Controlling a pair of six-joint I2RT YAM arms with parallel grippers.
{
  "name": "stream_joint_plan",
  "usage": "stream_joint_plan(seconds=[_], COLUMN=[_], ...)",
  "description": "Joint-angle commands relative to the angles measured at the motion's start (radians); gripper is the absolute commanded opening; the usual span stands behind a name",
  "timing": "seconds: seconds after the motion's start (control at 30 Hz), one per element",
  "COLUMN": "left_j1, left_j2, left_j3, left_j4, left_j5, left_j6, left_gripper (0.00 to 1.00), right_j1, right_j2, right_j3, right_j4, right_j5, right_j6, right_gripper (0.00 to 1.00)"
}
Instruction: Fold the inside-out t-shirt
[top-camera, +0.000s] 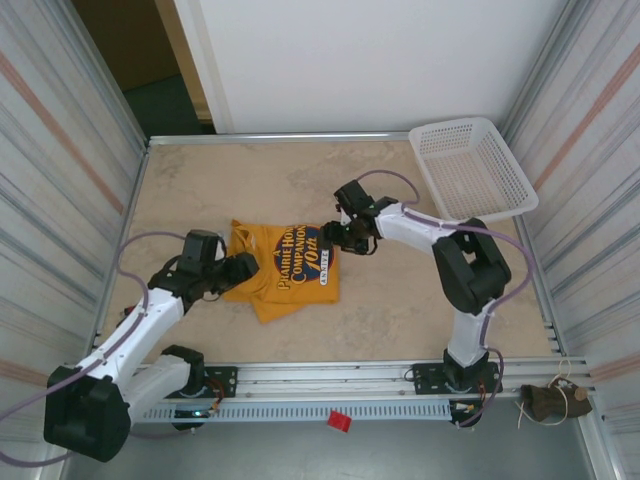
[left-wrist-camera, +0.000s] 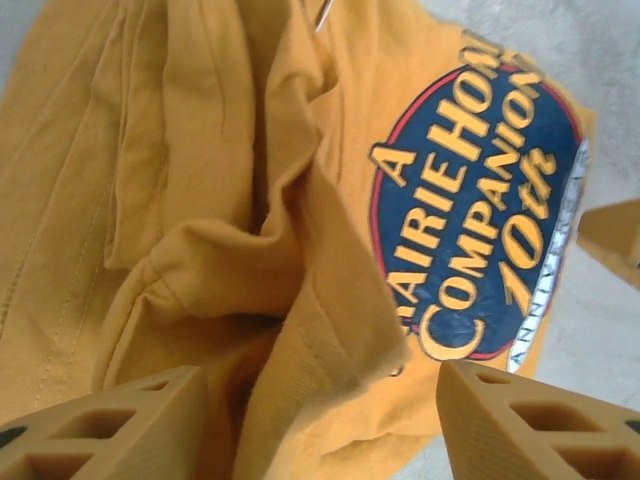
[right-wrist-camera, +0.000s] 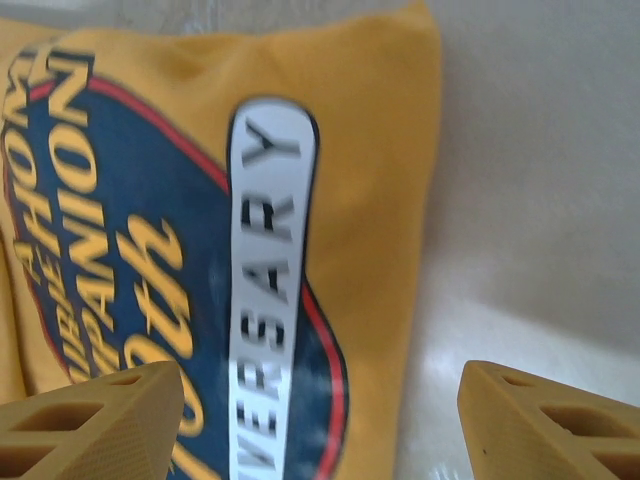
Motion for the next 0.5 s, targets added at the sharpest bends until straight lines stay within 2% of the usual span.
stream_joint_plan(seconds=[0.0,0.03,0.07,0.13,0.2,0.27,0.33,0.37,0.4,0.47], left_j1=[-0.036,-0.039,-0.038,-0.04,-0.038,-0.038,-0.037,-0.026,-0.014,0.008], left_j2=[0.023,0.025,0.021,-0.004,-0.039,-0.073,-0.104,-0.118,-0.126,-0.133], left_j3=[-0.046,-0.062,-0.084,-0.13,-0.176,-0.198,-0.188,-0.171,-0.151,-0.089], left_j4=[0.011,-0.002,-0.01,-0.033,-0.049,-0.081,-0.11,-0.133,-0.137,-0.163], left_j5=[-0.1,-0.121,-0.149,-0.196,-0.228,-0.265,-0.307,-0.327,-0.333,-0.346], left_j6=[-0.08,-0.106,-0.138,-0.207,-0.284,-0.335,-0.339,-0.33,-0.303,-0.235], left_gripper=[0.36,0.14,0.0,0.0,0.0,0.0,0.2,0.36,0.47,0.55], right_j1=[-0.023,-0.028,-0.036,-0.052,-0.067,-0.08,-0.09,-0.094,-0.096,-0.099], right_j2=[0.065,0.077,0.089,0.101,0.107,0.109,0.104,0.101,0.1,0.097], right_j3=[0.061,0.063,0.063,0.057,0.05,0.041,0.03,0.026,0.025,0.023], right_j4=[0.014,0.023,0.035,0.053,0.067,0.077,0.087,0.091,0.092,0.093], right_j5=[-0.044,-0.05,-0.057,-0.067,-0.076,-0.082,-0.086,-0.087,-0.087,-0.088], right_j6=[-0.016,-0.01,-0.002,0.014,0.024,0.032,0.034,0.034,0.034,0.032], right_gripper=[0.69,0.67,0.63,0.51,0.23,0.01,0.0,0.0,0.0,0.0])
